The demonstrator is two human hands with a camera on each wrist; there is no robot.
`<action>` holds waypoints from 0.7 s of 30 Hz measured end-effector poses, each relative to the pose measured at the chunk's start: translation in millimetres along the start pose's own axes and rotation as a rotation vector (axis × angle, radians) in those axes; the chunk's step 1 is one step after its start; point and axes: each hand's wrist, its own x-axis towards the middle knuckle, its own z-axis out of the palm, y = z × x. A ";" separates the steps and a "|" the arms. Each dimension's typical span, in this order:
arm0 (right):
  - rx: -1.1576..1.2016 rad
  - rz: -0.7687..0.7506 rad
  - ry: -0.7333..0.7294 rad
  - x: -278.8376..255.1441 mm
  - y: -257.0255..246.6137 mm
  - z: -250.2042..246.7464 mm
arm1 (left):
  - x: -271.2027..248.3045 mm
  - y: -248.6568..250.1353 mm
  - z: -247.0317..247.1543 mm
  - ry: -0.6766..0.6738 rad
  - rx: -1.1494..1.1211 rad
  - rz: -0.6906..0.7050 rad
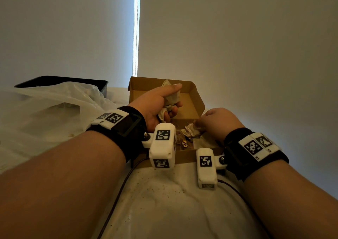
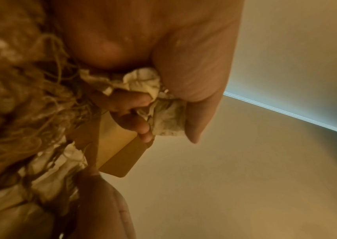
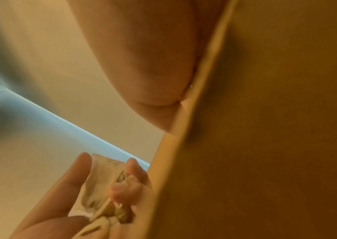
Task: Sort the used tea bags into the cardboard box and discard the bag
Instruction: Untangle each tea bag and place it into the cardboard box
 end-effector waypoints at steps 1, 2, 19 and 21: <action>0.055 -0.033 0.038 -1.2 1.1 -1.1 | -0.7 1.0 0.0 -0.021 -0.011 -0.030; 0.127 -0.079 0.093 -3.3 1.5 -2.4 | -1.0 1.8 -0.3 -0.042 -0.027 -0.052; 0.646 -0.357 0.200 -22.5 -15.2 11.5 | -0.7 -0.2 3.2 -0.115 0.052 -0.040; 0.681 -0.328 0.224 -22.4 -14.3 9.6 | -1.8 -0.7 3.5 -0.080 0.064 0.008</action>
